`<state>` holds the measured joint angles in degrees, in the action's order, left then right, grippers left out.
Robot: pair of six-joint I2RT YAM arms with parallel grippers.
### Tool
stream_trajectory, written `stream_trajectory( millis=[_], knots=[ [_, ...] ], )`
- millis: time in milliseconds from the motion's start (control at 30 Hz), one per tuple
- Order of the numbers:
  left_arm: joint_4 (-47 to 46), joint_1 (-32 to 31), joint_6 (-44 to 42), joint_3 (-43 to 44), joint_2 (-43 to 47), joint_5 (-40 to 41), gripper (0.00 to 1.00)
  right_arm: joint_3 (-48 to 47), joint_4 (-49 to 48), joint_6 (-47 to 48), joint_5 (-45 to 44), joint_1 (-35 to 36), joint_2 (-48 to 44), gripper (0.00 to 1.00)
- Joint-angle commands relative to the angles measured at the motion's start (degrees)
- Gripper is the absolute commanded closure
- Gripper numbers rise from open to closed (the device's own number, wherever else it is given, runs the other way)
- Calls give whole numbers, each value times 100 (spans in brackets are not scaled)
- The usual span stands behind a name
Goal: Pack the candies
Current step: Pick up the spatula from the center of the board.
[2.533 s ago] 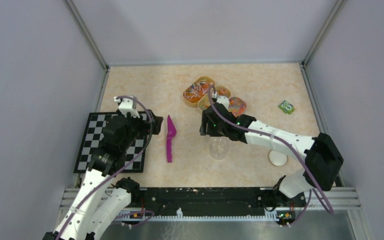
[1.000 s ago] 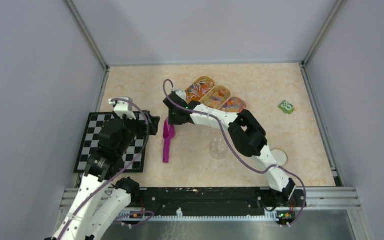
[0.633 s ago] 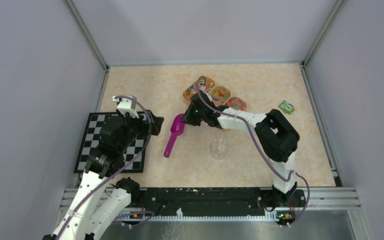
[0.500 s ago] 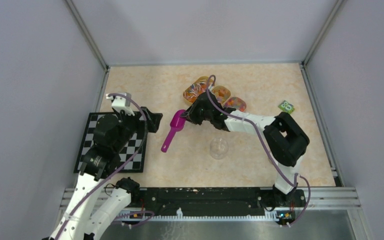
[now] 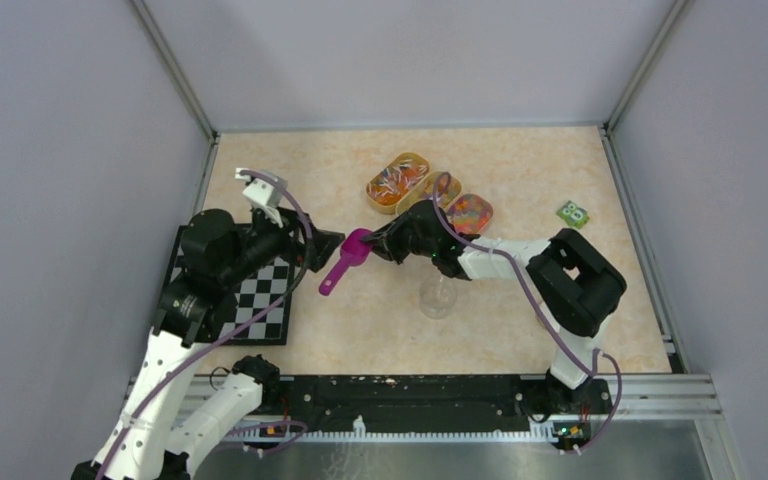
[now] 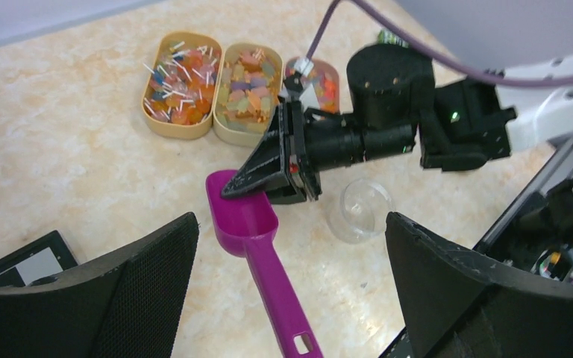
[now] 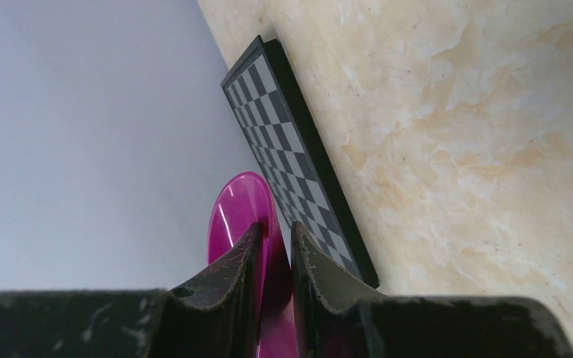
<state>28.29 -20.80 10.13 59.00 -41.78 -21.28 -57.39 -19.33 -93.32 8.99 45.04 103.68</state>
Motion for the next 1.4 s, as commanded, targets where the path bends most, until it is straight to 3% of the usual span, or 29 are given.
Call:
stream_trajectory(
  millis=[0,133,300,500,833,967,1133,1367],
  knots=[
    [168,-235,-886,4,-162,-24,1,120,-597,-485,131,-109,-453,84],
    [210,-291,-1370,161,-362,-74,1,473,-959,-852,229,-301,-578,83],
    [594,-447,-1558,571,-847,115,6,497,-691,-961,101,-435,-795,82],
    [709,-697,-1839,734,-1208,101,5,448,-512,-1152,-16,-495,-920,82],
    [408,-1299,-1866,587,-1609,958,12,417,-356,-1414,-188,-525,-1008,84],
    [54,-1400,-2058,355,-1479,1273,19,434,-108,-1452,-300,-520,-1107,85],
    [-298,-1444,-2247,75,-1347,1239,42,420,4,-1456,-319,-522,-1157,85],
    [-383,-1522,-2411,-135,-1293,1207,28,419,46,-1499,-307,-528,-1125,85]
  ],
)
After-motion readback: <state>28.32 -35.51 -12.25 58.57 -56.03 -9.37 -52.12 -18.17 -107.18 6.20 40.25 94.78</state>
